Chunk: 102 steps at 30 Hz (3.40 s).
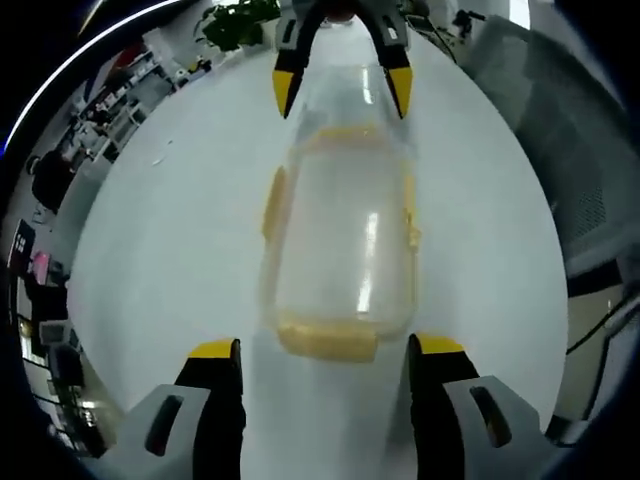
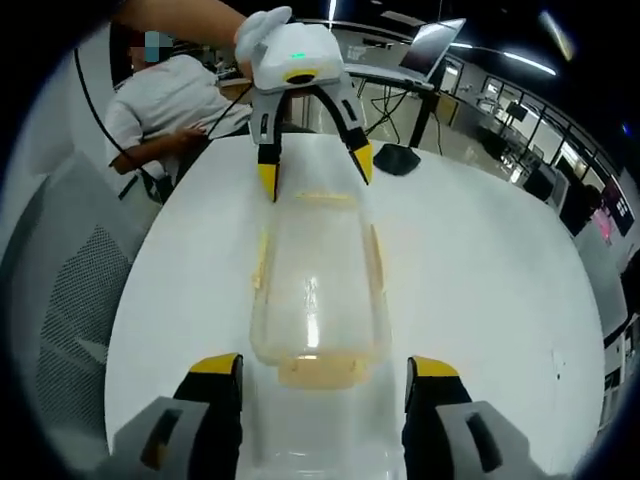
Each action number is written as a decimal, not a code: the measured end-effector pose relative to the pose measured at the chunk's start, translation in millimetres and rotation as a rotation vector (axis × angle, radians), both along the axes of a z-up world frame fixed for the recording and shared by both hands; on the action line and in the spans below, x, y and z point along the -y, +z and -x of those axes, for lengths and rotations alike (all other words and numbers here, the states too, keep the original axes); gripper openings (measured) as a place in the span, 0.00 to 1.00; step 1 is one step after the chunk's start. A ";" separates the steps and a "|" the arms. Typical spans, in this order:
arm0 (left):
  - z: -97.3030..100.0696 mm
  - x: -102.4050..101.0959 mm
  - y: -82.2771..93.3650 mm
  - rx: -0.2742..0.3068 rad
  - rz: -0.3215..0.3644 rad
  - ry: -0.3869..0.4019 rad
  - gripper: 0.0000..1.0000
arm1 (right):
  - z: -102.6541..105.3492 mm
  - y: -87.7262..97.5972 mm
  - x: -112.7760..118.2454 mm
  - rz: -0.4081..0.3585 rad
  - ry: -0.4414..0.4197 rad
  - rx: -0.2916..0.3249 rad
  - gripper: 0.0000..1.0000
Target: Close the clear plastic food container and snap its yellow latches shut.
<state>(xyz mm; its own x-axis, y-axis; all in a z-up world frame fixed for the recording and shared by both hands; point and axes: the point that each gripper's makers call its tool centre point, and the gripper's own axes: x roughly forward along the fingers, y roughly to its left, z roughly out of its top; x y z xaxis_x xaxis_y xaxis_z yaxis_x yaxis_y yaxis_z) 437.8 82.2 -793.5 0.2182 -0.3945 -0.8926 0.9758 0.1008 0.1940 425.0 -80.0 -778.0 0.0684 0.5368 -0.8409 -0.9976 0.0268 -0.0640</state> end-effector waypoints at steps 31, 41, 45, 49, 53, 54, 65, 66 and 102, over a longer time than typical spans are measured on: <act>6.9 3.9 -8.0 -0.134 0.027 -0.083 0.46 | 3.1 -24.4 0.4 0.116 0.060 -0.049 0.56; 6.0 3.0 -8.3 -0.138 0.022 -0.086 0.38 | 4.7 -30.0 1.5 0.133 0.056 -0.063 0.55; 6.1 2.5 -9.0 -0.144 0.029 -0.082 0.38 | 4.7 -29.2 0.5 0.135 0.054 -0.062 0.53; 6.8 2.6 -8.7 -0.151 0.027 -0.080 0.38 | 2.8 -29.4 0.7 0.138 0.046 -0.061 0.50; 6.5 2.1 -9.3 -0.159 0.034 -0.077 0.38 | 2.6 -29.1 1.4 0.139 0.050 -0.060 0.47; 6.6 2.4 -9.2 -0.160 0.035 -0.081 0.37 | 1.9 -28.6 2.6 0.141 0.055 -0.058 0.43; 7.0 3.6 -9.6 -0.169 -0.008 -0.058 0.37 | 1.1 -27.1 1.2 0.154 0.062 -0.060 0.36; 7.0 3.6 -9.6 -0.169 -0.014 -0.056 0.38 | 1.0 -27.5 1.0 0.161 0.061 -0.060 0.36; 9.7 2.3 -8.6 -0.171 -0.041 0.022 0.35 | 0.0 -28.2 4.0 0.206 0.060 -0.058 0.34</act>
<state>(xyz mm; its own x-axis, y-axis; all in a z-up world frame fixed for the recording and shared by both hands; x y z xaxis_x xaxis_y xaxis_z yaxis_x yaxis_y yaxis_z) 428.1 79.9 -802.1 0.0703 -0.3537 -0.9327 0.9925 0.1183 0.0299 425.0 -84.1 -806.2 -0.0108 0.3550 -0.9348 -0.9992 -0.0408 -0.0039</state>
